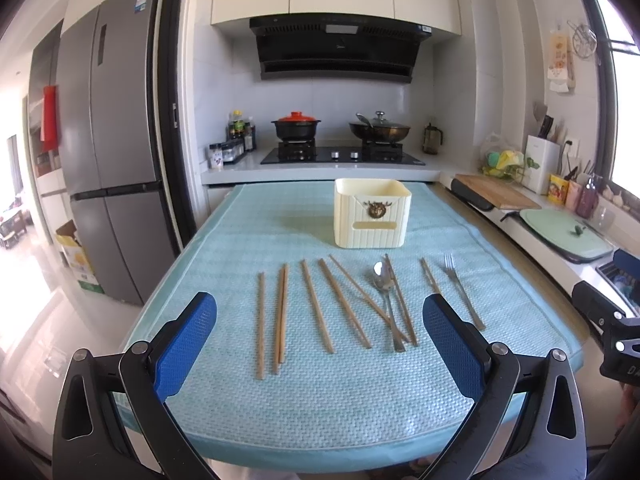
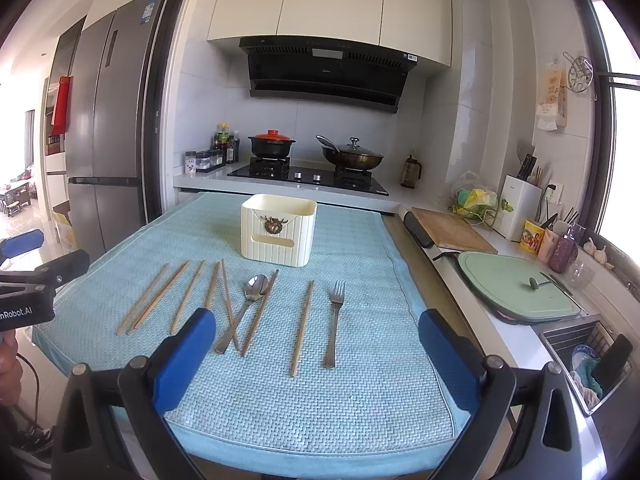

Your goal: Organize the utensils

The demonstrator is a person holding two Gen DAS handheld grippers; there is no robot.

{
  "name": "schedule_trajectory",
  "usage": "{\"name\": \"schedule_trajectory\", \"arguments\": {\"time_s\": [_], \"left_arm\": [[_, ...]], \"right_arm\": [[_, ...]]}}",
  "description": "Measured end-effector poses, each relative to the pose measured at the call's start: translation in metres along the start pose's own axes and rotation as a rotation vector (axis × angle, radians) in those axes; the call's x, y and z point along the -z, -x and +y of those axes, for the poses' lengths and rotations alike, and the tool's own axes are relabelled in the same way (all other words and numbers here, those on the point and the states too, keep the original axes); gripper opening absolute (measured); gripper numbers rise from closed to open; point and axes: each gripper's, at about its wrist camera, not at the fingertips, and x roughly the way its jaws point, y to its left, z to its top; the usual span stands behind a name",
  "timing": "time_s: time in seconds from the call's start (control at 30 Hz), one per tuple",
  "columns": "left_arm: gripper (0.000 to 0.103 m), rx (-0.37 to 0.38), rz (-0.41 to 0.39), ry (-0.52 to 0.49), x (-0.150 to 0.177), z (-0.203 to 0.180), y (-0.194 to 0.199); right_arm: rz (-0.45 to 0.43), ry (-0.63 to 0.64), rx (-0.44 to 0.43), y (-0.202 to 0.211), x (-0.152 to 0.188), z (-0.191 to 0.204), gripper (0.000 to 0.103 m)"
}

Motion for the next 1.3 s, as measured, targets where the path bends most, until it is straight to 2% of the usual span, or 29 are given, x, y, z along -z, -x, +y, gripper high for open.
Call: {"name": "schedule_trajectory", "arguments": {"time_s": [0.93, 1.17, 1.3], "left_arm": [[0.103, 0.021, 0.009, -0.024, 0.002, -0.004, -0.002], [0.103, 0.064, 0.077, -0.019, 0.007, -0.001, -0.015], [0.103, 0.098, 0.119, 0.034, 0.010, 0.007, -0.024]], "right_arm": [[0.003, -0.019, 0.004, 0.000, 0.002, -0.006, 0.103], [0.008, -0.030, 0.006, -0.006, 0.002, -0.010, 0.103], [-0.001, -0.042, -0.007, -0.010, 0.001, -0.013, 0.103]]}}
